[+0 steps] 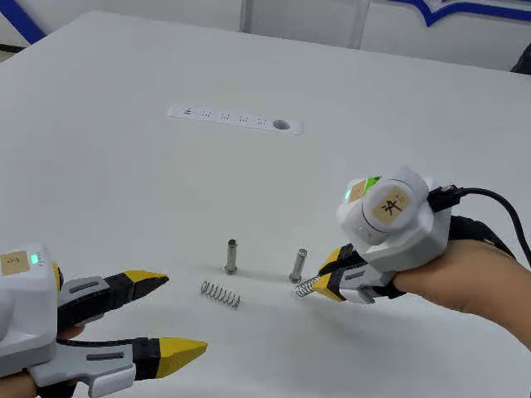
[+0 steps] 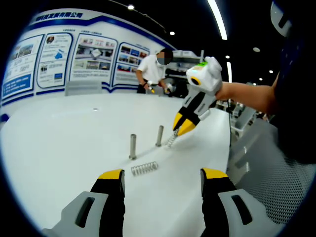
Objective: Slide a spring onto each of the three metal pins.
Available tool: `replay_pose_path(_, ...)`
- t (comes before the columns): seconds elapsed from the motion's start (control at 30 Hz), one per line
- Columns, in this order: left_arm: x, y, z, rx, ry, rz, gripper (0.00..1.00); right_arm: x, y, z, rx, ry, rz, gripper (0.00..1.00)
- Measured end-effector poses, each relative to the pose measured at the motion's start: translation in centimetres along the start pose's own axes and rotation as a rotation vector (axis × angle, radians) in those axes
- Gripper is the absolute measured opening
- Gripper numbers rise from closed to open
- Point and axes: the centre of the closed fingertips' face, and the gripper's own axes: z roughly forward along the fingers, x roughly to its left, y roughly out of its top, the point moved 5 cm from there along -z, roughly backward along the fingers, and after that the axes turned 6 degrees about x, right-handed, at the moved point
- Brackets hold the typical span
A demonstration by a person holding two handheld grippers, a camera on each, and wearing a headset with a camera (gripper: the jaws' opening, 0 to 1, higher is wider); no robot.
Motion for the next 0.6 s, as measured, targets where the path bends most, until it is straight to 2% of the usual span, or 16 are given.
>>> replay_pose_path(0.6, -0.04, 0.22, -0.17, -0.004, 0.001, 0.007, 0.63, 0.1, -0.03, -0.55, 0.016, 0.004, 0.0, 0.12)
